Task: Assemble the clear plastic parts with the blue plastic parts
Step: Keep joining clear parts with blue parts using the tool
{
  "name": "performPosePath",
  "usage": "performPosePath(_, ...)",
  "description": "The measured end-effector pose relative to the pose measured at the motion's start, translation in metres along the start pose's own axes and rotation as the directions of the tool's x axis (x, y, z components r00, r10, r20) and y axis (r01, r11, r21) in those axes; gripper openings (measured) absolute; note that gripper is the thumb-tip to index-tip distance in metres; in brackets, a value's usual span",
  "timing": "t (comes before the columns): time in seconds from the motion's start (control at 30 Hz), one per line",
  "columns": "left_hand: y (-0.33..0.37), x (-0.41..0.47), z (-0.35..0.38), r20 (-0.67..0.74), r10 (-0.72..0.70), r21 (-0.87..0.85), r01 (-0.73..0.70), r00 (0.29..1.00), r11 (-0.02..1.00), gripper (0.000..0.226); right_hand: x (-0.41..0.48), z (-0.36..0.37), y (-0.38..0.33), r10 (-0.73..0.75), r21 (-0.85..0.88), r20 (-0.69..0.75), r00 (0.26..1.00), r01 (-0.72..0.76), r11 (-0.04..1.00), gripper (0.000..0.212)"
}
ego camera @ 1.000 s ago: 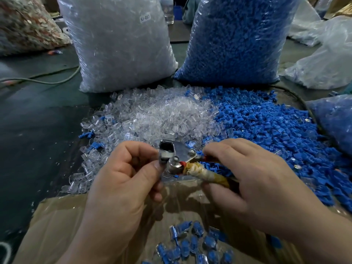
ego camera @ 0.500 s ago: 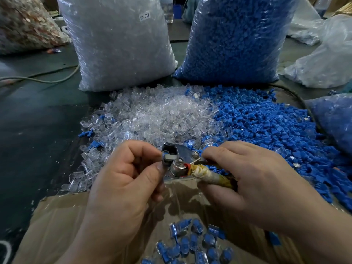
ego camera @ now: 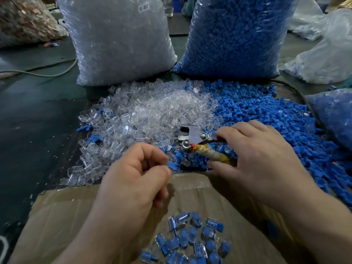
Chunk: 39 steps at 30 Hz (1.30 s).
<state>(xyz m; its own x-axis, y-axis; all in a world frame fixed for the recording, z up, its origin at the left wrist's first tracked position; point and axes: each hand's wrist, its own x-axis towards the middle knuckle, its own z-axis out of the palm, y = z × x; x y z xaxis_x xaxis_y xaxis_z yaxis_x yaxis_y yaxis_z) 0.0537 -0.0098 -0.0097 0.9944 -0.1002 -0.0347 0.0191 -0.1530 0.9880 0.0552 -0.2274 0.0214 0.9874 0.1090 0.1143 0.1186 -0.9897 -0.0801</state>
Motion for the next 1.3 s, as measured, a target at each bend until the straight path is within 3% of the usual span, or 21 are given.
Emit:
performPosePath(0.17, 0.003, -0.005, 0.010, 0.011, -0.050, 0.038, 0.050, 0.999, 0.998, 0.029, 0.009, 0.003, 0.001, 0.033, -0.075, 0.088, 0.996, -0.026, 0.997, 0.068)
performPosePath(0.27, 0.002, -0.004, 0.011, -0.011, -0.073, 0.017, 0.074, 0.997, 0.997, 0.029, 0.004, 0.002, -0.002, 0.001, -0.003, 0.000, 1.000, -0.001, 1.000, 0.062)
performPosePath(0.37, -0.001, -0.004, 0.013, -0.006, -0.063, 0.014, 0.063, 0.998, 0.998, 0.024, -0.006, 0.000, -0.023, -0.142, 0.098, -0.154, 0.978, 0.158, 0.983, 0.041)
performPosePath(0.5, -0.002, -0.006, 0.014, -0.032, 0.007, 0.056, -0.005, 0.999, 0.998, 0.013, -0.011, 0.007, -0.034, -0.323, 0.083, -0.172, 0.931, 0.341, 0.936, 0.010)
performPosePath(0.7, 0.007, -0.014, 0.016, -0.042, 0.198, 0.218, -0.184, 0.979, 0.958, 0.008, -0.013, 0.010, -0.038, -0.302, 0.140, -0.219, 0.928, 0.336, 0.932, 0.031)
performPosePath(0.8, 0.018, -0.014, 0.012, -0.067, 0.129, 0.130, -0.119, 0.989, 0.984, 0.027, -0.012, 0.008, -0.036, -0.292, 0.151, -0.236, 0.927, 0.332, 0.931, 0.031)
performPosePath(0.93, 0.023, -0.010, 0.005, 0.102, 0.015, 0.154, -0.031, 0.995, 0.988, 0.042, -0.015, 0.002, -0.044, -0.336, 0.197, -0.228, 0.914, 0.381, 0.903, 0.029)
performPosePath(1.0, 0.024, -0.009, 0.005, 0.144, 0.015, 0.109, -0.031, 0.989, 0.994, 0.039, -0.017, 0.000, -0.045, -0.300, 0.276, -0.160, 0.940, 0.335, 0.901, 0.028)
performPosePath(1.07, 0.022, -0.011, 0.005, 0.149, 0.135, 0.146, -0.157, 0.980, 0.977, 0.028, -0.019, -0.002, -0.046, -0.182, 0.493, -0.015, 0.983, 0.166, 0.854, 0.030)
performPosePath(1.1, 0.020, -0.012, 0.004, 0.155, 0.232, 0.208, -0.261, 0.960, 0.943, 0.022, -0.020, -0.004, -0.046, -0.122, 0.661, 0.088, 0.989, 0.034, 0.750, 0.027)
performPosePath(1.13, 0.019, -0.012, 0.004, 0.181, 0.312, 0.257, -0.352, 0.932, 0.900, 0.015, -0.020, -0.006, -0.046, -0.081, 0.817, 0.206, 0.975, -0.126, 0.563, 0.024)
performPosePath(1.17, 0.019, -0.013, 0.004, 0.213, 0.360, 0.271, -0.409, 0.908, 0.872, 0.014, -0.020, -0.008, -0.045, -0.078, 0.891, 0.339, 0.937, -0.294, 0.347, 0.021)
performPosePath(1.2, 0.019, -0.014, 0.004, 0.238, 0.387, 0.271, -0.443, 0.891, 0.854, 0.017, -0.019, -0.011, -0.044, -0.104, 0.893, 0.427, 0.898, -0.401, 0.203, 0.019)
performPosePath(1.23, 0.018, -0.014, 0.002, 0.246, 0.407, 0.292, -0.468, 0.880, 0.834, 0.018, -0.019, -0.014, -0.043, -0.124, 0.880, 0.465, 0.876, -0.443, 0.171, 0.019)
performPosePath(1.27, 0.019, -0.014, -0.001, 0.241, 0.415, 0.329, -0.477, 0.877, 0.815, 0.018, -0.018, -0.014, -0.041, -0.109, 0.869, 0.465, 0.878, -0.430, 0.244, 0.022)
performPosePath(1.3, 0.020, -0.013, -0.004, 0.230, 0.406, 0.371, -0.465, 0.885, 0.804, 0.017, -0.017, -0.013, -0.038, -0.066, 0.834, 0.418, 0.906, -0.353, 0.423, 0.028)
